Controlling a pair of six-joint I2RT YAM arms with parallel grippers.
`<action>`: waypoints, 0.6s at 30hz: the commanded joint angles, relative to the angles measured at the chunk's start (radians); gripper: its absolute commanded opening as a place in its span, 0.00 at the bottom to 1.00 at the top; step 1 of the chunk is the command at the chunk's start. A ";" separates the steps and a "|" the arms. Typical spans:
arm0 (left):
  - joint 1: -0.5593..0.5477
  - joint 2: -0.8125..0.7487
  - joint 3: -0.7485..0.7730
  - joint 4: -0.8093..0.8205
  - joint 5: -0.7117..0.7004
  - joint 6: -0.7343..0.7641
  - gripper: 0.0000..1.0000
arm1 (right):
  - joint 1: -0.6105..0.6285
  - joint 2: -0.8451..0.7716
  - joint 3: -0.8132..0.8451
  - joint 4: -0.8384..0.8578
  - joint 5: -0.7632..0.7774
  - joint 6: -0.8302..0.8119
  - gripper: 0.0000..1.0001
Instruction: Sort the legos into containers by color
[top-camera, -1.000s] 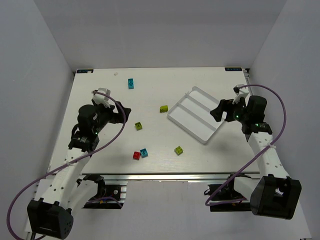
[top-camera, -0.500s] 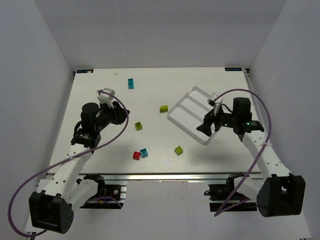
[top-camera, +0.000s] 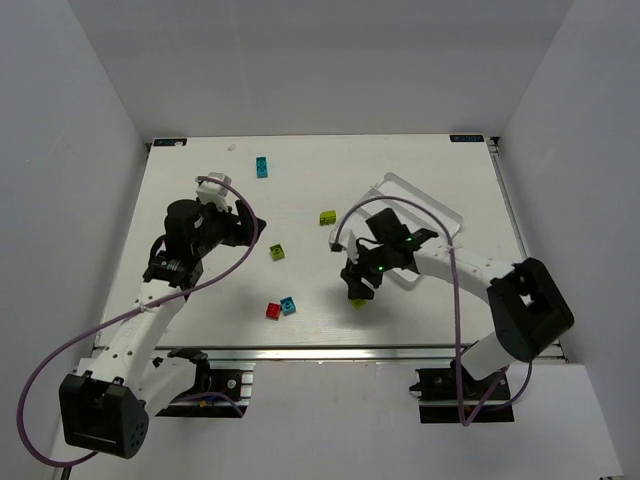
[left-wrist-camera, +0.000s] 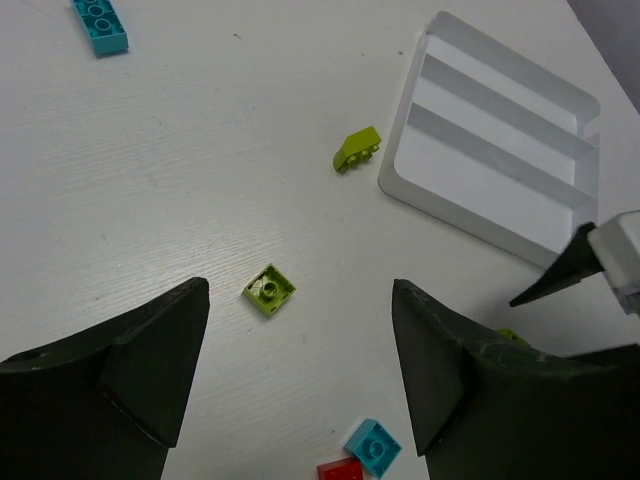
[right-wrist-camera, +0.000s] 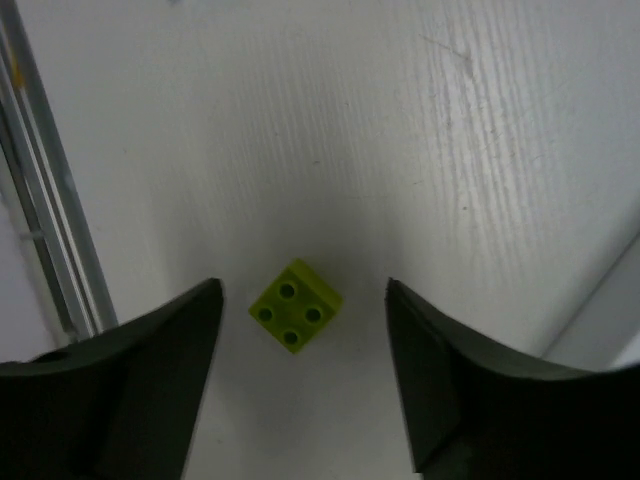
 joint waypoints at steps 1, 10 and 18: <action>-0.001 -0.009 0.032 -0.019 -0.025 0.011 0.84 | 0.057 0.056 0.052 0.042 0.130 0.191 0.73; -0.001 -0.011 0.032 -0.020 -0.035 0.017 0.85 | 0.123 0.036 -0.061 0.144 0.360 0.412 0.89; -0.001 0.000 0.033 -0.025 -0.042 0.021 0.85 | 0.180 0.011 -0.120 0.198 0.526 0.478 0.84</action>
